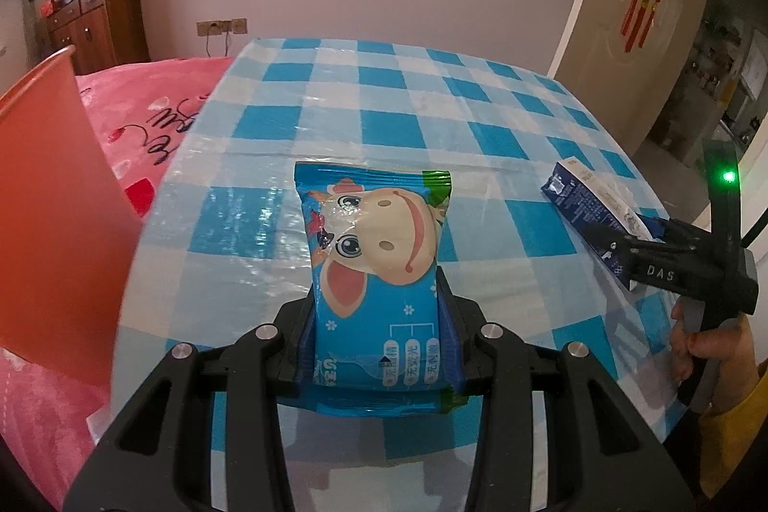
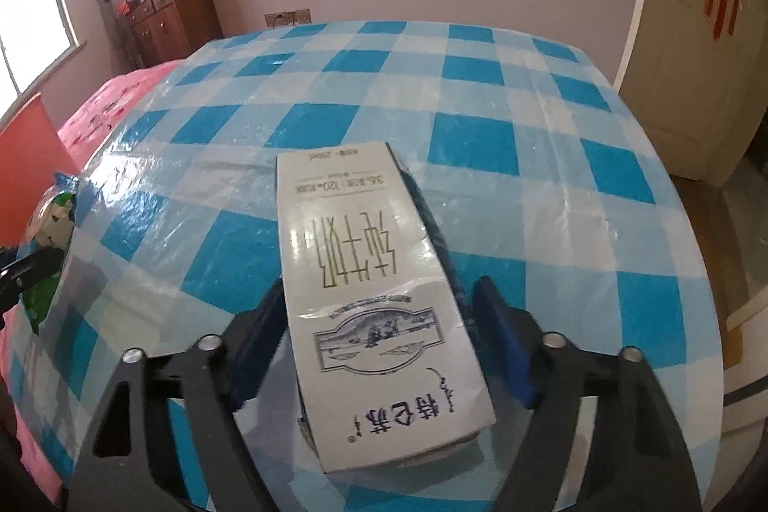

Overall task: Collect trash
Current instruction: 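Lift the milk carton and wipe pack off the table with both tools, then carry the carton and wipe pack over the orange bucket and release both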

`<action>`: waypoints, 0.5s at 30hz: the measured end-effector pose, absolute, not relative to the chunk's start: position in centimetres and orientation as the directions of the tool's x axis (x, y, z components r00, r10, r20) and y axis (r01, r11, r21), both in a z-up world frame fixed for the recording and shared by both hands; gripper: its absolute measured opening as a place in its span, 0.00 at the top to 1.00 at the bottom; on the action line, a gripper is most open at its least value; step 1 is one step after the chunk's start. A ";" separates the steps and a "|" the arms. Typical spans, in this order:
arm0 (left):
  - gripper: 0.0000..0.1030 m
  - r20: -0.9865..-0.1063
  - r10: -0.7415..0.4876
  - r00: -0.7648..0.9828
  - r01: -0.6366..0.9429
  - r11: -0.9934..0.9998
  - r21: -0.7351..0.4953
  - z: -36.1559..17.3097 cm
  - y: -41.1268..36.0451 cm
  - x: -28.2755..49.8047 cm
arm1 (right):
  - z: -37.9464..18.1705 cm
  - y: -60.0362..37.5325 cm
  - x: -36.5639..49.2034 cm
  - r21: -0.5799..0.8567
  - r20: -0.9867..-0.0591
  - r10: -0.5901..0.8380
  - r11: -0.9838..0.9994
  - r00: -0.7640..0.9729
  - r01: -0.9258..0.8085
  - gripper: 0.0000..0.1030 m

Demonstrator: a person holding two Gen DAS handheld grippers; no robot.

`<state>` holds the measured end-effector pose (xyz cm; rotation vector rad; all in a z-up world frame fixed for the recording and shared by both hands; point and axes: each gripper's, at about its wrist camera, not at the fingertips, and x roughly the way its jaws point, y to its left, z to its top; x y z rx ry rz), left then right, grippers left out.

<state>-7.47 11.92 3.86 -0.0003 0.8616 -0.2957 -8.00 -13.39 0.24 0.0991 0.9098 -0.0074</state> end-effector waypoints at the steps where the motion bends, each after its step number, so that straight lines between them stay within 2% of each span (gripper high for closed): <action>1: 0.59 -0.746 -0.253 0.616 0.252 0.961 -0.118 4.0 12.1 -7.5 | 0.3 -13.4 -8.0 0.080 -0.788 0.031 0.995 0.614 0.052 0.34; 15: 0.59 -0.698 -0.200 0.687 0.204 0.976 -0.079 6.9 14.8 -8.8 | 3.2 -11.9 -9.2 0.093 -0.754 0.041 0.995 0.656 0.044 0.39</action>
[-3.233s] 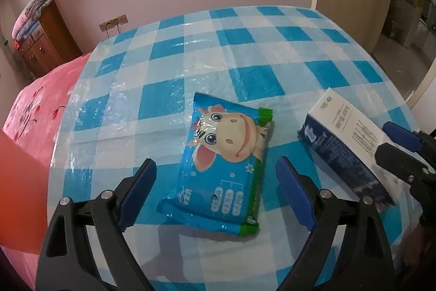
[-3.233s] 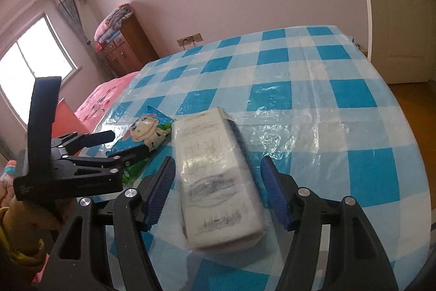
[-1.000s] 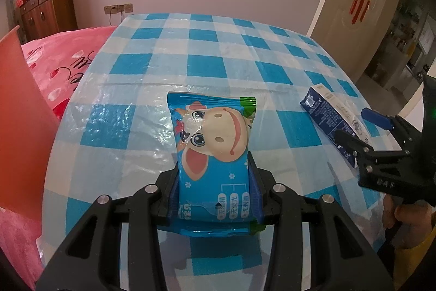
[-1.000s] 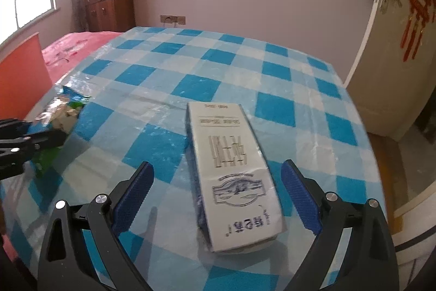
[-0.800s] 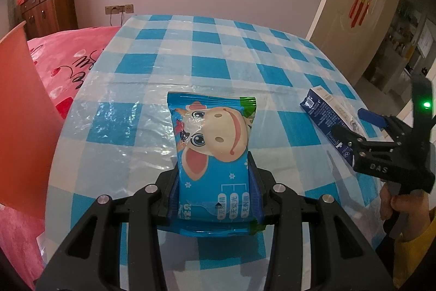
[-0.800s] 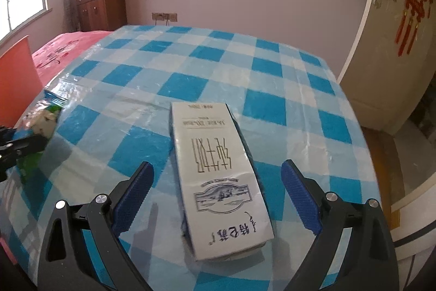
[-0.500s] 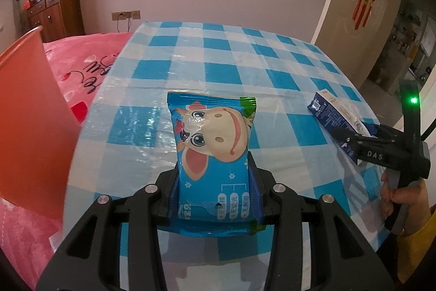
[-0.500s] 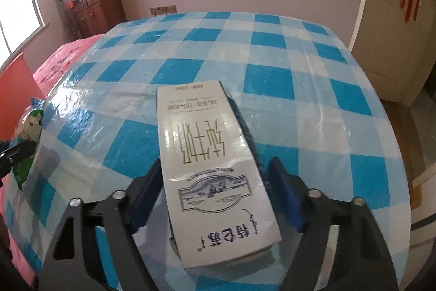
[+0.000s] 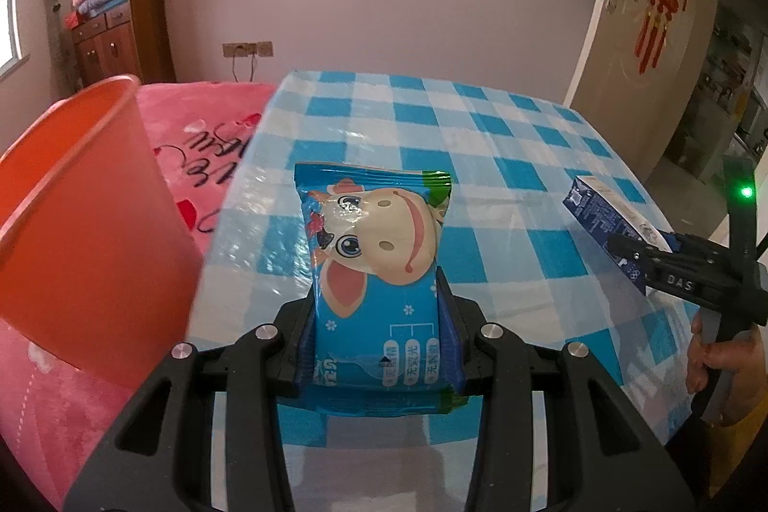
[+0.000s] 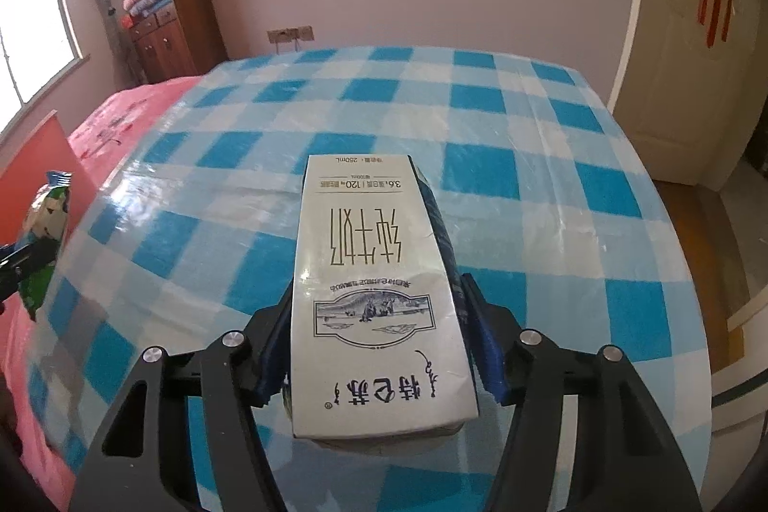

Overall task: Collect trash
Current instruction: 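Carry the carton and wipe pack over the orange bucket and release both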

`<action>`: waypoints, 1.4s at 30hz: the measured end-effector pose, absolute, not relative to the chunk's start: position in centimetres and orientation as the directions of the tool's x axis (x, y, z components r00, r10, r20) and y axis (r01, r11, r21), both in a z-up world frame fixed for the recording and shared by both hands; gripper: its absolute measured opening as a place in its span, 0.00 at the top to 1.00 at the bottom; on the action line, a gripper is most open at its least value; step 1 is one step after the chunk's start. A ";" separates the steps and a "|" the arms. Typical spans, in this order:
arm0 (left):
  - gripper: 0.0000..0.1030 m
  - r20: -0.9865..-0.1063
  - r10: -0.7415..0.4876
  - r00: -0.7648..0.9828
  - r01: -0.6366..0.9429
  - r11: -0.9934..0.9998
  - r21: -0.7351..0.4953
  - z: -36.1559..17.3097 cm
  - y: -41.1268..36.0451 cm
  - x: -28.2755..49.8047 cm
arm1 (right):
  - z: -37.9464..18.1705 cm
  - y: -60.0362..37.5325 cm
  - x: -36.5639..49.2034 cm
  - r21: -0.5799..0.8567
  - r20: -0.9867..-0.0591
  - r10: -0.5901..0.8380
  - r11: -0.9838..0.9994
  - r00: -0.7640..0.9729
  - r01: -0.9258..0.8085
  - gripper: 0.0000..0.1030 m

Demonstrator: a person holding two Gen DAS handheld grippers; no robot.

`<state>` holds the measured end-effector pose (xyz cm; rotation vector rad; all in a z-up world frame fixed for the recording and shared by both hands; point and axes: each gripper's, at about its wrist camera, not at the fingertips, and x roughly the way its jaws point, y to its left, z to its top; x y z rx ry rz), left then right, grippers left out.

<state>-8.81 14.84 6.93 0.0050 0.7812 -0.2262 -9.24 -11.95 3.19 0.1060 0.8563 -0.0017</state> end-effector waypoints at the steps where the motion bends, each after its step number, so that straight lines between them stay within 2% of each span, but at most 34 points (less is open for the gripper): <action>1: 0.59 -0.694 -0.196 0.693 0.200 0.977 -0.076 7.2 15.1 -8.9 | 3.6 -11.7 -9.3 0.096 -0.749 0.046 0.995 0.661 0.039 0.39; 16: 0.59 -0.618 -0.112 0.778 0.124 0.992 -0.024 11.8 18.5 -9.4 | 9.1 -6.2 -8.8 0.206 -0.689 0.229 0.972 0.688 -0.117 0.39; 30: 0.59 -0.544 -0.004 0.839 0.010 1.000 0.009 15.8 23.6 -9.4 | 13.7 2.6 -6.9 0.243 -0.637 0.406 0.912 0.655 -0.329 0.39; 42: 0.59 -0.525 0.095 0.846 -0.105 0.994 0.010 16.9 28.4 -9.0 | 17.1 10.4 -4.1 0.274 -0.601 0.534 0.837 0.595 -0.474 0.39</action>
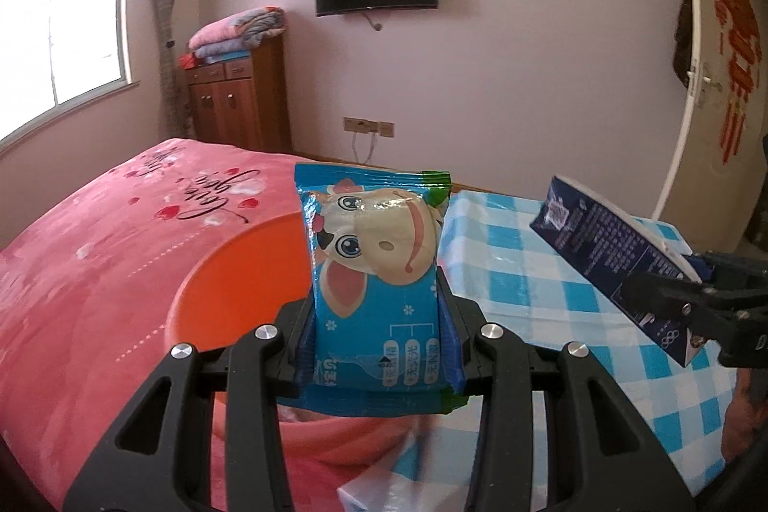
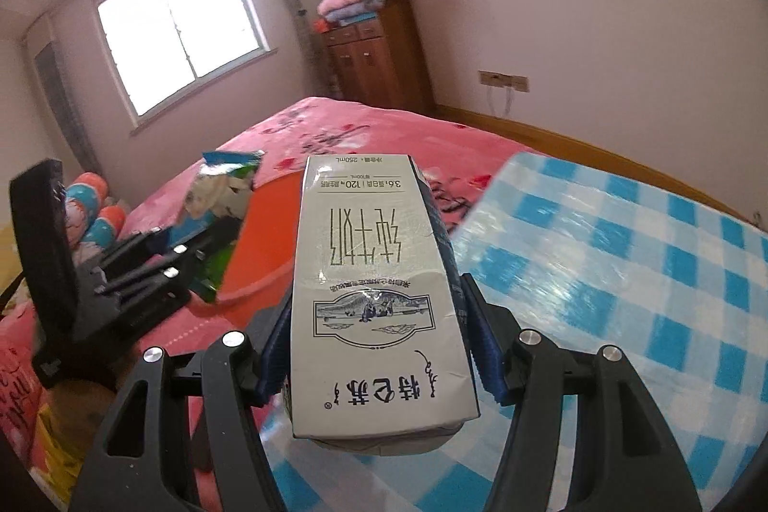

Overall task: Collect trash
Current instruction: 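Carry the carton and wipe pack over the orange bucket and release both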

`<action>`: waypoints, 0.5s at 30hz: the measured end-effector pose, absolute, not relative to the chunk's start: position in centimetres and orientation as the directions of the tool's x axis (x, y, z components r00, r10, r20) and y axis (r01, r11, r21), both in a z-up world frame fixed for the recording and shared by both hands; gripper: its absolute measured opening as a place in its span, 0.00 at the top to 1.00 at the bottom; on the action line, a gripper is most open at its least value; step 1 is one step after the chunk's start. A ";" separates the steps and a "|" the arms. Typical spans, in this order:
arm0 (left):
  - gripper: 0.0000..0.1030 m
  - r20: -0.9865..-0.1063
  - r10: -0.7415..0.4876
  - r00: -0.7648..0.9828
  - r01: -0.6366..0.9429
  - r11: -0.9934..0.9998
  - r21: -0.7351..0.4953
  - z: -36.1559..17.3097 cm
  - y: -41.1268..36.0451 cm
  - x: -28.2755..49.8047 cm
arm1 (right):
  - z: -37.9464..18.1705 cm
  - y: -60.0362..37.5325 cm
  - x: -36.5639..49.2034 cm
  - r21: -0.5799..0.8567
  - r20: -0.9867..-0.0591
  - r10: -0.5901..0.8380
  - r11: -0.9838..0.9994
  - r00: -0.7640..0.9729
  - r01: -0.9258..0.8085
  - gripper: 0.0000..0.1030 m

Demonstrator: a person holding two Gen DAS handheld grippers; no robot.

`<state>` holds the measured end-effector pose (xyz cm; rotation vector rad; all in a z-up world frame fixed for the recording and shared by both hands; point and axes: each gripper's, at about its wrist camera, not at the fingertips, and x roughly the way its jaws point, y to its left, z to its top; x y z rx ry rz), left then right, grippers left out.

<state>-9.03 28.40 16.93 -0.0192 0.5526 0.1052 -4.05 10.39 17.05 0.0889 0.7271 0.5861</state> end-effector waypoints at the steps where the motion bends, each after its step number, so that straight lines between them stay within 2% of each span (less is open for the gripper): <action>1: 0.59 -0.526 0.103 0.844 -0.115 0.993 0.009 16.9 28.8 -9.0 | 17.3 11.1 -3.8 0.275 -0.599 0.542 0.831 0.590 -0.484 0.39; 15: 0.59 -0.594 0.133 0.793 -0.207 0.976 -0.059 14.1 34.1 -7.1 | 18.2 20.2 0.1 0.311 -0.579 0.642 0.743 0.502 -0.592 0.39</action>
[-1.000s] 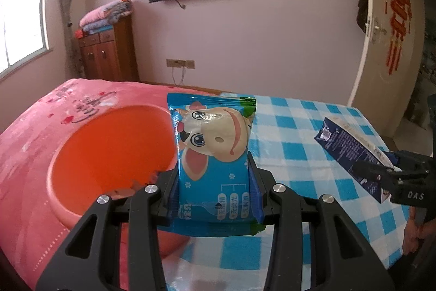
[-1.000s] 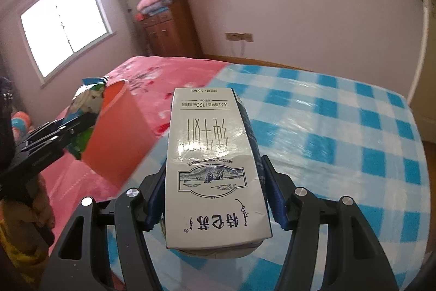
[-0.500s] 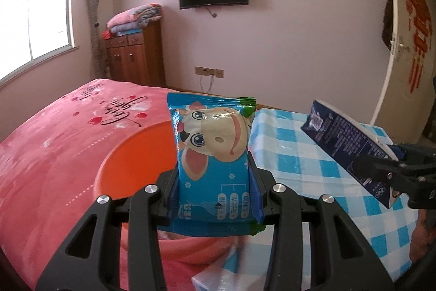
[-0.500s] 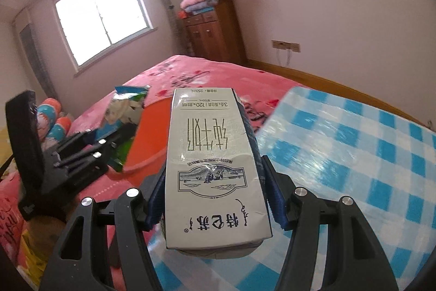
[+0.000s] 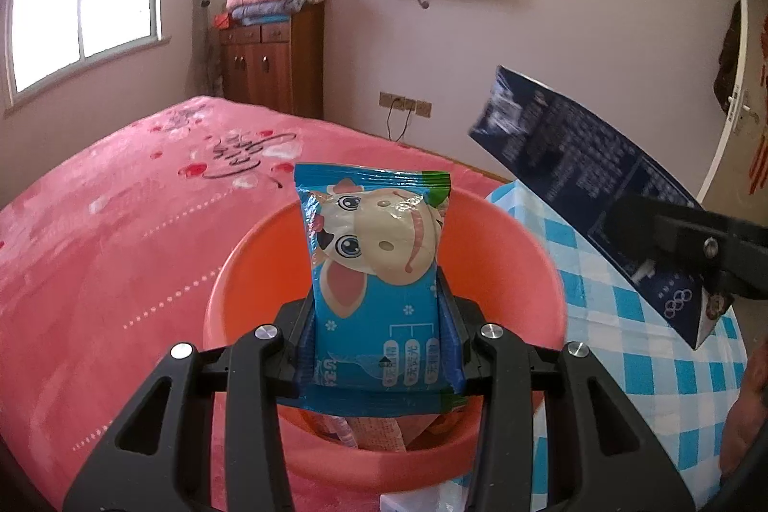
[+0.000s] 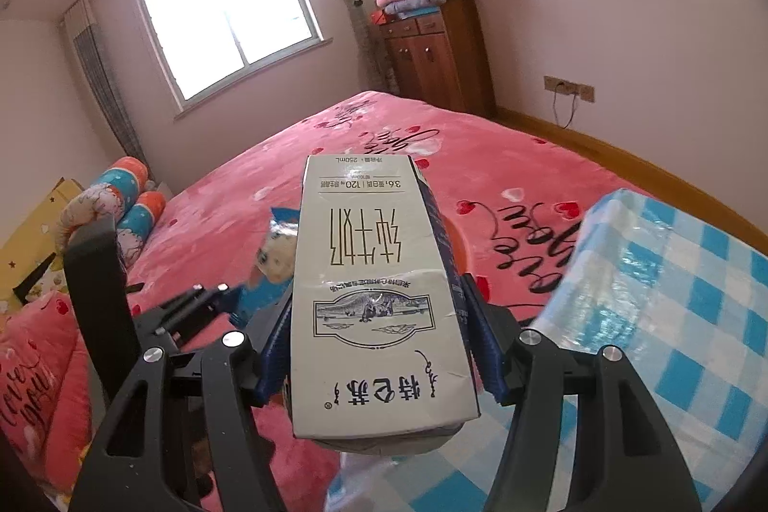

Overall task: Collect trash
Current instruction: 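Carry the carton and wipe pack over the orange bucket and release both, then move both open tools back over the empty table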

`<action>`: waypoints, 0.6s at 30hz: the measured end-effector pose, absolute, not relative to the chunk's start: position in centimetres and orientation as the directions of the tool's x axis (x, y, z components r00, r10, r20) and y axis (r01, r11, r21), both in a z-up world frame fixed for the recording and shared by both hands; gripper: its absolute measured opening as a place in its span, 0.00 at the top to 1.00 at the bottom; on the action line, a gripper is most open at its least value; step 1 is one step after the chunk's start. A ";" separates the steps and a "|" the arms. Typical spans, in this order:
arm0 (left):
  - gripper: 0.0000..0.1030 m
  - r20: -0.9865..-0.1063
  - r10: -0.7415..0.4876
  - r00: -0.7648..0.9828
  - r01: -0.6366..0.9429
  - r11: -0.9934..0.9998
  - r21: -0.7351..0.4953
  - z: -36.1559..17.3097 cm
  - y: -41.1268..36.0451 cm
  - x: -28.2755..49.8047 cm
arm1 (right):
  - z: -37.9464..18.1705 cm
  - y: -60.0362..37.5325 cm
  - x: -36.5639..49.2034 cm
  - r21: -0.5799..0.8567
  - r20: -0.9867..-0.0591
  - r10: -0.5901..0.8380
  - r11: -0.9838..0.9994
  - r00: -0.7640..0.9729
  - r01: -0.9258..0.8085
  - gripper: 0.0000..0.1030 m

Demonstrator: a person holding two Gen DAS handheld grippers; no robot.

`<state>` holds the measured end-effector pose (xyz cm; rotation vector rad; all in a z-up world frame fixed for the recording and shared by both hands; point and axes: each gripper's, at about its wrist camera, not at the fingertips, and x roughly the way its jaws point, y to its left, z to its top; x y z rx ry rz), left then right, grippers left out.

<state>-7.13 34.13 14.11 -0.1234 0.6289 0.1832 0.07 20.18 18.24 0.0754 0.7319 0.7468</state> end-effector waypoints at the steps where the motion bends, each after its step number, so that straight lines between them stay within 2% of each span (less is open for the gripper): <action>1: 0.59 -0.599 0.134 0.789 -0.212 0.975 -0.061 13.9 34.2 -7.1 | 18.0 20.6 0.5 0.317 -0.581 0.646 0.740 0.496 -0.593 0.39; 4: 0.54 -0.614 0.144 0.776 -0.233 0.970 -0.068 13.0 34.9 -6.6 | 17.3 21.9 1.6 0.347 -0.584 0.673 0.712 0.454 -0.610 0.33; 6: 0.33 -0.620 0.155 0.769 -0.251 0.965 -0.071 12.6 35.3 -6.4 | 16.7 22.1 2.3 0.363 -0.587 0.670 0.720 0.455 -0.592 0.20; 8: 0.20 -0.614 0.195 0.765 -0.283 0.958 -0.049 12.5 35.6 -6.6 | 16.1 21.8 2.6 0.395 -0.577 0.682 0.715 0.450 -0.577 0.17; 9: 0.17 -0.610 0.202 0.766 -0.288 0.957 -0.044 12.5 35.7 -6.7 | 15.9 21.4 2.7 0.403 -0.574 0.681 0.718 0.455 -0.567 0.14; 12: 0.12 -0.602 0.225 0.766 -0.312 0.949 -0.042 12.6 36.2 -7.2 | 15.5 19.8 2.7 0.406 -0.564 0.657 0.748 0.500 -0.526 0.13; 18: 0.11 -0.595 0.250 0.764 -0.328 0.944 -0.024 13.0 36.3 -7.2 | 14.9 16.3 2.2 0.384 -0.565 0.584 0.811 0.583 -0.441 0.12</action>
